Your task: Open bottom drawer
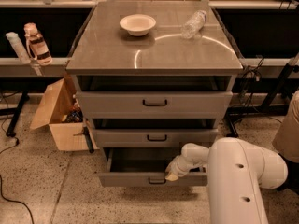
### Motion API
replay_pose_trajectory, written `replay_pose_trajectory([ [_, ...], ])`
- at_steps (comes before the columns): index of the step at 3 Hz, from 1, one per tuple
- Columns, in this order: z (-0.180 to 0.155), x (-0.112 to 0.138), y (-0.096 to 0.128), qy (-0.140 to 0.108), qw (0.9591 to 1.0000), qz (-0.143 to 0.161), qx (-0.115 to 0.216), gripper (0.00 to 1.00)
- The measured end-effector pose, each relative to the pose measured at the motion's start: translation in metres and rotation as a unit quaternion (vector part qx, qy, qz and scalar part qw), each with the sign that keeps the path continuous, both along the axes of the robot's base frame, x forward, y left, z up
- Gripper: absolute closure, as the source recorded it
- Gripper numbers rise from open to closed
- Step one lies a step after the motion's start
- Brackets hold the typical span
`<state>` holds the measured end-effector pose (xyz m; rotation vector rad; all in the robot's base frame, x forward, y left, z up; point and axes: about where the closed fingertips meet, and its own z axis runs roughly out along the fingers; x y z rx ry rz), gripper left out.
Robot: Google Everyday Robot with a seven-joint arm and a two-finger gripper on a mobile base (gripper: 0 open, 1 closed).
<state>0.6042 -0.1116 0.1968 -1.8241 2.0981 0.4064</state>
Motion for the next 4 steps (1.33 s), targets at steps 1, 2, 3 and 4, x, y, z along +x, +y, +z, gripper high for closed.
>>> replay_pose_trajectory([
  [1,0.0,-0.03,-0.004,0.017,0.9998,0.003,0.011,1.0],
  [2,-0.002,-0.053,-0.016,0.034,0.9992,-0.012,0.016,1.0],
  [3,-0.003,-0.061,-0.018,0.039,0.999,-0.016,0.016,1.0],
  [4,-0.003,-0.066,-0.018,0.043,0.9988,-0.019,0.016,1.0],
])
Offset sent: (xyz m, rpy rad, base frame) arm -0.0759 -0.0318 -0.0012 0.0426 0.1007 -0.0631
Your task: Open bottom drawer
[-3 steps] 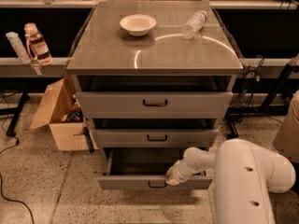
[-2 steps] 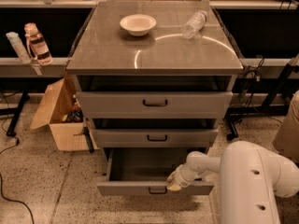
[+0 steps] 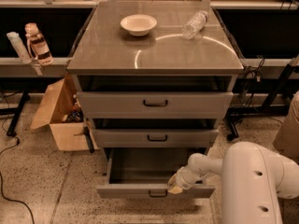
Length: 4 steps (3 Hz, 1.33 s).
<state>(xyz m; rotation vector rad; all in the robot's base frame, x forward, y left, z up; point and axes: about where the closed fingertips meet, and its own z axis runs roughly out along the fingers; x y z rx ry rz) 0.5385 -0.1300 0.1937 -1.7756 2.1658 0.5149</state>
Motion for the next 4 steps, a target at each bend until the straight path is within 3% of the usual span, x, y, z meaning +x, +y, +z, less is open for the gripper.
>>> replay_pose_trajectory([
  [1,0.001,-0.0022,-0.0008,0.0,1.0,-0.005,-0.001,1.0],
  [2,0.001,-0.0024,-0.0005,0.001,1.0,-0.005,-0.001,0.85],
  [3,0.001,-0.0024,-0.0005,0.001,1.0,-0.005,-0.001,0.62],
  [4,0.0009,-0.0024,-0.0005,0.001,1.0,-0.005,-0.001,0.31],
])
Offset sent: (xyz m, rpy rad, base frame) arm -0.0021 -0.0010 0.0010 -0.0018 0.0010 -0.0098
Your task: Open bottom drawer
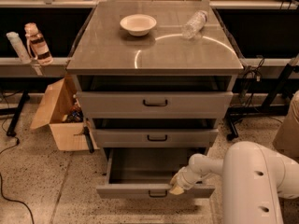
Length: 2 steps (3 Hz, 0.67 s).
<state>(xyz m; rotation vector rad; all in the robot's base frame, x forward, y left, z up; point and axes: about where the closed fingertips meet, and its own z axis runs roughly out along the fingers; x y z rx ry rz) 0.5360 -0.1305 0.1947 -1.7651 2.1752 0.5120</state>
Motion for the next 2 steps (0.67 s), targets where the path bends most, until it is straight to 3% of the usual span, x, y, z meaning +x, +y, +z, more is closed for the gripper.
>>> replay_pose_trajectory([
  [1,0.0,0.0,0.0,0.0,1.0,0.0,0.0,0.07],
  [2,0.0,0.0,0.0,0.0,1.0,0.0,0.0,0.0],
])
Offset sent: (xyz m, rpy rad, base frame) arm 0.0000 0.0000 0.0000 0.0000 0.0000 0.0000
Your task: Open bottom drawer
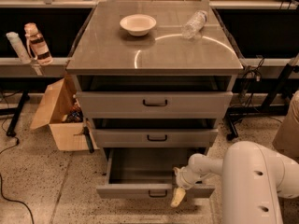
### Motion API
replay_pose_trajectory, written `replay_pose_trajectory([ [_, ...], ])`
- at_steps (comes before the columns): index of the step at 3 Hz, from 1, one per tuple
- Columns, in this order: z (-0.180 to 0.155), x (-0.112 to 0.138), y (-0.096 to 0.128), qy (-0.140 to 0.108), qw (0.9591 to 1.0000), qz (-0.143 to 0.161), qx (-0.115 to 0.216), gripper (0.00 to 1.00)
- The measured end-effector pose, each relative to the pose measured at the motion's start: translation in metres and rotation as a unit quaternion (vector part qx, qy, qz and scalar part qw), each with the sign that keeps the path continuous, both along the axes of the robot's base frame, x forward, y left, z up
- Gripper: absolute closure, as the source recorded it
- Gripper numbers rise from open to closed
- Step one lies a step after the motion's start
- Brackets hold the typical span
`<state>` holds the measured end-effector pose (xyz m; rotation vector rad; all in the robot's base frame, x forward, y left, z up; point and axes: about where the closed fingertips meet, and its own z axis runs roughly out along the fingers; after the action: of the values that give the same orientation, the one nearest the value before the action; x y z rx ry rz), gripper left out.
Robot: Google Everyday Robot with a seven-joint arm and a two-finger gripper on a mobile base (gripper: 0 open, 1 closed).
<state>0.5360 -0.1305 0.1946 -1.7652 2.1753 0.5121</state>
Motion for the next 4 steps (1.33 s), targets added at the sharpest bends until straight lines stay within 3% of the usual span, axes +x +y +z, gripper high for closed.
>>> replay_pose_trajectory([
  [1,0.0,0.0,0.0,0.0,1.0,0.0,0.0,0.0],
  [4,-0.0001,-0.0001,0.0,0.0,1.0,0.0,0.0,0.73],
])
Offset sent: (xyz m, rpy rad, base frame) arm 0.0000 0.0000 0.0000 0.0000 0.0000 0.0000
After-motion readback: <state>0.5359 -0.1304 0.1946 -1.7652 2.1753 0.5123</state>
